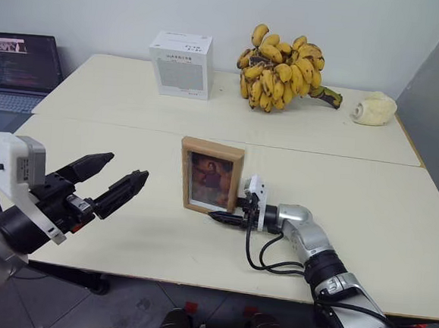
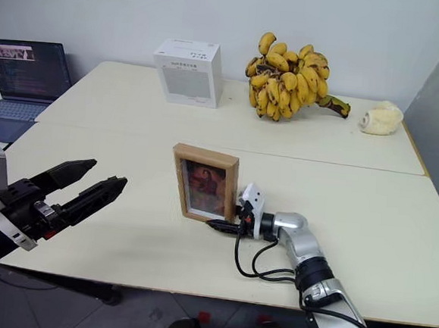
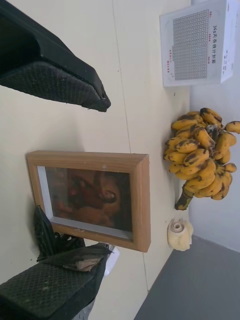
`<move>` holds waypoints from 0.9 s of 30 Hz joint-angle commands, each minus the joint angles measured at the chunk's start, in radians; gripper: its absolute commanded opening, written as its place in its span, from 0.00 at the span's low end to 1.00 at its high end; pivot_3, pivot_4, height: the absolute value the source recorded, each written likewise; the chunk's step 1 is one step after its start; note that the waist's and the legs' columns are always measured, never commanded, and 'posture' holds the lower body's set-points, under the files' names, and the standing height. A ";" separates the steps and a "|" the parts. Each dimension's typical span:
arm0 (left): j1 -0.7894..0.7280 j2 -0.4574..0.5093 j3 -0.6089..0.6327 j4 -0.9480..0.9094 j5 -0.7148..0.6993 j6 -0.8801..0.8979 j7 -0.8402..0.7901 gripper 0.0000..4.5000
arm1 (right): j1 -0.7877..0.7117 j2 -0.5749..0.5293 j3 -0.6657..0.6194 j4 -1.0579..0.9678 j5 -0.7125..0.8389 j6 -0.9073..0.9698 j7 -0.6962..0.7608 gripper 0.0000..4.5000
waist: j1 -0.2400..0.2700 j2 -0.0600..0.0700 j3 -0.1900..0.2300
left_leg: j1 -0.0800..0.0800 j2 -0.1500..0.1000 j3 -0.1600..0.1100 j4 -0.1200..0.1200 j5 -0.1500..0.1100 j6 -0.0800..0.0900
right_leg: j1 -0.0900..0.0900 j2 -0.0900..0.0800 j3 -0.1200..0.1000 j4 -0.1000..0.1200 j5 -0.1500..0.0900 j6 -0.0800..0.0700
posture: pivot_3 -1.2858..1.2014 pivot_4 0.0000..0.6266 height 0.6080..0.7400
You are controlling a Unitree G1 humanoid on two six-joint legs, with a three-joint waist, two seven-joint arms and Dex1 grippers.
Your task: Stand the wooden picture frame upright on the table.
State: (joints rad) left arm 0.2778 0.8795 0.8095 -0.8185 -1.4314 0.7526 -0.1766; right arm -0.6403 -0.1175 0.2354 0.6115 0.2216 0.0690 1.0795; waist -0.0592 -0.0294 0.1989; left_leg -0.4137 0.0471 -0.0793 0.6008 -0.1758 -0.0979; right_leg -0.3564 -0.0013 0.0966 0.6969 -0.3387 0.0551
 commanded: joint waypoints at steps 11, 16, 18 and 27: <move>-0.069 -0.003 -0.146 -0.040 0.091 -0.078 -0.057 1.00 | 0.084 -0.144 -0.024 -0.217 -0.024 0.043 -0.008 0.82 | 0.006 0.000 0.000 | -0.002 0.000 0.000 -0.001 0.000 0.000 | -0.001 0.000 0.000 -0.002 0.000 0.000 | 0.52 0.24 1.00; -0.088 0.004 -0.216 -0.007 0.191 -0.097 -0.138 1.00 | 0.175 -0.300 -0.102 -0.503 0.041 0.204 -0.029 0.82 | 0.009 0.001 0.001 | -0.003 0.000 0.000 -0.003 0.000 0.000 | -0.002 0.000 0.000 -0.003 0.000 0.000 | 0.52 0.24 1.00; -0.098 0.009 -0.236 0.018 0.235 -0.101 -0.172 1.00 | 0.210 -0.355 -0.155 -0.650 0.091 0.298 -0.055 0.82 | 0.010 0.002 0.001 | -0.003 0.000 0.000 -0.003 0.000 0.000 | -0.002 0.000 0.000 -0.003 0.000 0.000 | 0.52 0.24 1.00; -0.172 -0.002 -0.305 0.119 0.349 -0.090 -0.212 1.00 | 0.273 -0.437 -0.321 -1.116 0.302 0.659 -0.260 0.82 | 0.006 0.002 0.001 | -0.004 0.000 0.001 -0.007 0.000 0.000 | -0.004 0.000 0.001 -0.007 0.000 0.000 | 0.52 0.24 1.00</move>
